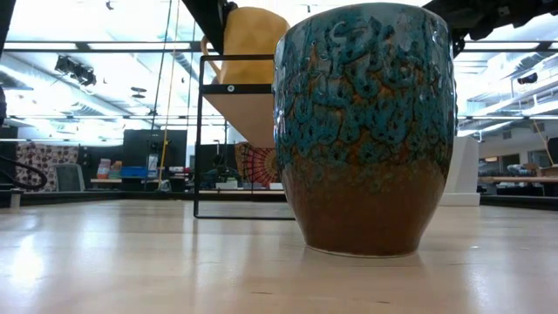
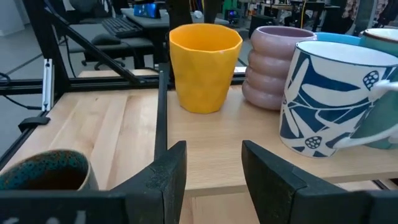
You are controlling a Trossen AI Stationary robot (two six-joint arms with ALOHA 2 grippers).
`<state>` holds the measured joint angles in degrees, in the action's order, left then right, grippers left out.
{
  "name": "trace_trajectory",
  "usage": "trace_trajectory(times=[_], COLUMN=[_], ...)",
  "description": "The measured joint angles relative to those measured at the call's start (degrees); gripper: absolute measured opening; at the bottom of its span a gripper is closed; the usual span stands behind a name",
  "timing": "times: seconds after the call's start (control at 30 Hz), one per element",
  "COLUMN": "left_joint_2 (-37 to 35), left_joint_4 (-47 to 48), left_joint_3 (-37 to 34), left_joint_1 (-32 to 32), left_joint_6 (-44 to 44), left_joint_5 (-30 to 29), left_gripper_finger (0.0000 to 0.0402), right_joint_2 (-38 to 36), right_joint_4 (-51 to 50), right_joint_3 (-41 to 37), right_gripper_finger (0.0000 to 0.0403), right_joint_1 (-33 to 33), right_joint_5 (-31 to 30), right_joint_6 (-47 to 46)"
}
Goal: Place coffee mugs
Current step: Put the yellow mug on the shelf, then put the dark green mug on the shelf
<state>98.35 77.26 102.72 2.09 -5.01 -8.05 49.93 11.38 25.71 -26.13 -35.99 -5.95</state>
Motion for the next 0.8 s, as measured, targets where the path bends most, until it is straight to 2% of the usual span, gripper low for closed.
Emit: trace_trajectory(times=[0.47, 0.63, 0.8], left_joint_2=[-0.2, -2.1, -5.1], left_joint_4=[-0.8, -0.1, -0.4], left_joint_3=[0.0, 1.4, 0.8], left_joint_1=[0.1, 0.1, 0.3], left_joint_6=[-0.6, -0.1, 2.3], left_joint_5=[0.2, 0.2, 0.4], left_gripper_finger=[0.0175, 0.0182, 0.017], right_joint_2=[0.0, 0.0, 0.0], right_joint_4=[0.2, 0.2, -0.3], right_joint_3=[0.0, 0.0, 0.0], right_gripper_finger=[0.016, 0.016, 0.016], right_joint_1=[0.0, 0.0, -0.1], right_joint_5=[0.0, 0.0, 0.0], right_joint_6=[0.1, 0.1, 0.1])
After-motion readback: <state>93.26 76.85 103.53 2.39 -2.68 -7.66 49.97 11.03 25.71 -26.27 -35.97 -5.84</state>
